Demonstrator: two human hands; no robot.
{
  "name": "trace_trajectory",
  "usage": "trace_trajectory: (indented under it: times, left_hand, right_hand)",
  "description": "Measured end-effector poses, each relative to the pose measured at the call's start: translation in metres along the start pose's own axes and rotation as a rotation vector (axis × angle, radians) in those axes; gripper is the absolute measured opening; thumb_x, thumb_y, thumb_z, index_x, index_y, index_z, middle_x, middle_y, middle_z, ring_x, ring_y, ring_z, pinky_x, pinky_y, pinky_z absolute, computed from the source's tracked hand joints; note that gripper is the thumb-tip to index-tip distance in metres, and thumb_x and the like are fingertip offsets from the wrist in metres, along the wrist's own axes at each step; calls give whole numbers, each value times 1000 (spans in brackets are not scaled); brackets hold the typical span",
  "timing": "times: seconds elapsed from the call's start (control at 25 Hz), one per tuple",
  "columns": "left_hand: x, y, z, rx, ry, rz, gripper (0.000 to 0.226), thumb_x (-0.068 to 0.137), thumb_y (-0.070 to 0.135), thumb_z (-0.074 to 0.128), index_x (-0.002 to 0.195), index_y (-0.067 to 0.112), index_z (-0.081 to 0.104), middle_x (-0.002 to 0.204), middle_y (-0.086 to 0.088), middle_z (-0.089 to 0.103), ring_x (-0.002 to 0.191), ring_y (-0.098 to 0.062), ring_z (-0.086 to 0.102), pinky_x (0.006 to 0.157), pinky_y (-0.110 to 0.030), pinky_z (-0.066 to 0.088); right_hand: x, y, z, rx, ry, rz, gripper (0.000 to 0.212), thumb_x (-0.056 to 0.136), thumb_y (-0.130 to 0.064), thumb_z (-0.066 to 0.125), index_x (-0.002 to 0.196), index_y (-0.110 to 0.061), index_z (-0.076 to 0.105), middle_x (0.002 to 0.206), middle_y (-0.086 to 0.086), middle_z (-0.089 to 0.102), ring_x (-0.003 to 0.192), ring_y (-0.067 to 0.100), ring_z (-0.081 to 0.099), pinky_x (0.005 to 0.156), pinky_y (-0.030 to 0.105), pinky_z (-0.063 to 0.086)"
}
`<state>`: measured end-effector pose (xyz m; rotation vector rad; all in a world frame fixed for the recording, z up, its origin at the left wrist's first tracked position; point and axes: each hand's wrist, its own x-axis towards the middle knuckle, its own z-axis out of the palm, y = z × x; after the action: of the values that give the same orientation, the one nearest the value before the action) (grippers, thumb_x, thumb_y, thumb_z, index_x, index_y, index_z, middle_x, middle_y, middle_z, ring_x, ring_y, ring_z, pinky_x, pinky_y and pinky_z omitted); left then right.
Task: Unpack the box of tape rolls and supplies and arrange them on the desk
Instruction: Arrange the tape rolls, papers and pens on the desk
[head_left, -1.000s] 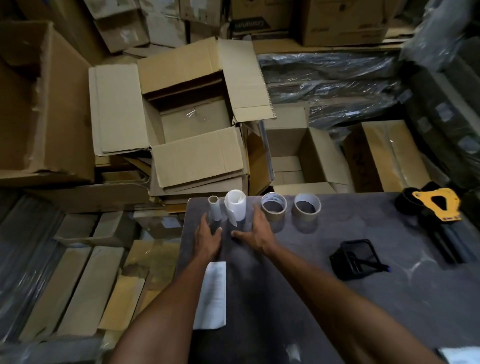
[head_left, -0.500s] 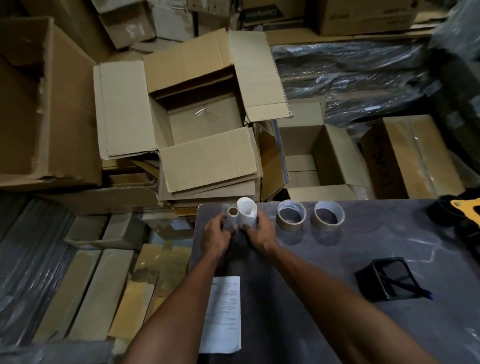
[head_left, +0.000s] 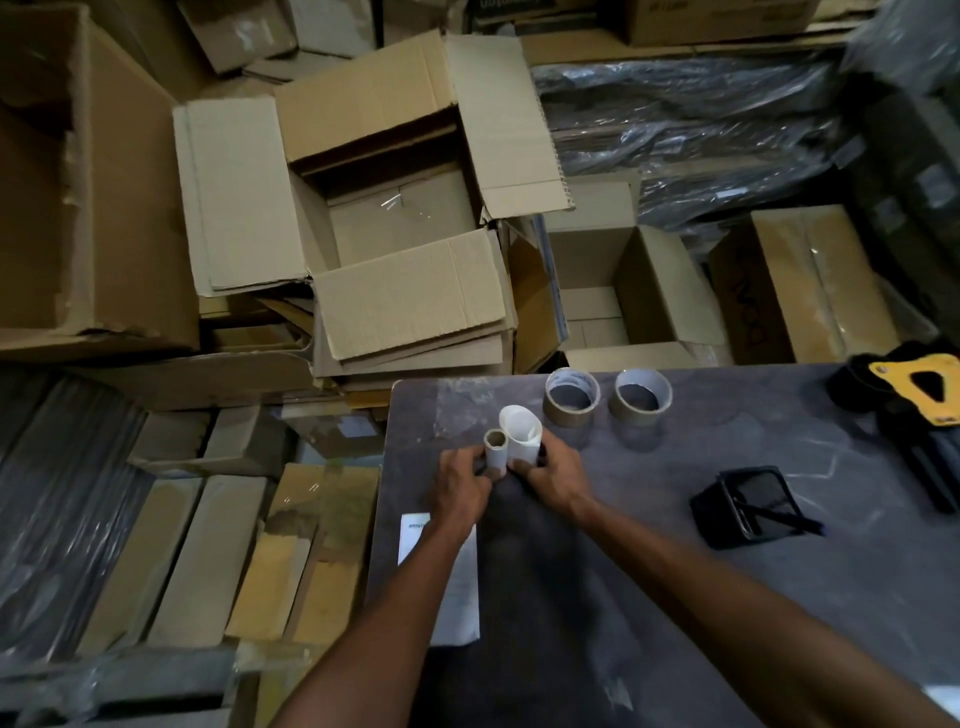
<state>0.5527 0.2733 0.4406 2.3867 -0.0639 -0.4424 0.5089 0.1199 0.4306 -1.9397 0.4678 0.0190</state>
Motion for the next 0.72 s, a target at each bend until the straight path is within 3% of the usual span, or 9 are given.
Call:
trace_trajectory:
  times: [0.28, 0.6, 0.72]
  left_hand:
    - [-72, -1, 19, 89, -76, 59, 31, 79, 46, 73, 105, 28, 72, 105, -2, 67, 99, -23, 63, 81, -32, 49]
    - [-137, -12, 33, 5, -163, 129, 31, 71, 46, 76, 93, 23, 74, 87, 5, 77, 82, -11, 70, 73, -35, 57]
    - [-155, -17, 36, -15, -213, 171, 33, 71, 48, 75, 91, 21, 75, 86, 5, 77, 79, -6, 70, 72, -33, 57]
  right_hand:
    - [-71, 33, -25, -77, 12, 0, 54, 74, -27, 80, 125, -25, 61, 111, -10, 70, 101, 8, 65, 89, 33, 54]
    - [-146, 45, -41, -88, 31, -11, 50, 73, -15, 81, 120, -21, 65, 101, -11, 69, 92, 3, 65, 73, 6, 45]
    - [-174, 50, -47, -110, 42, -9, 49, 72, -12, 81, 117, -24, 65, 95, -17, 67, 81, -16, 60, 67, -2, 40]
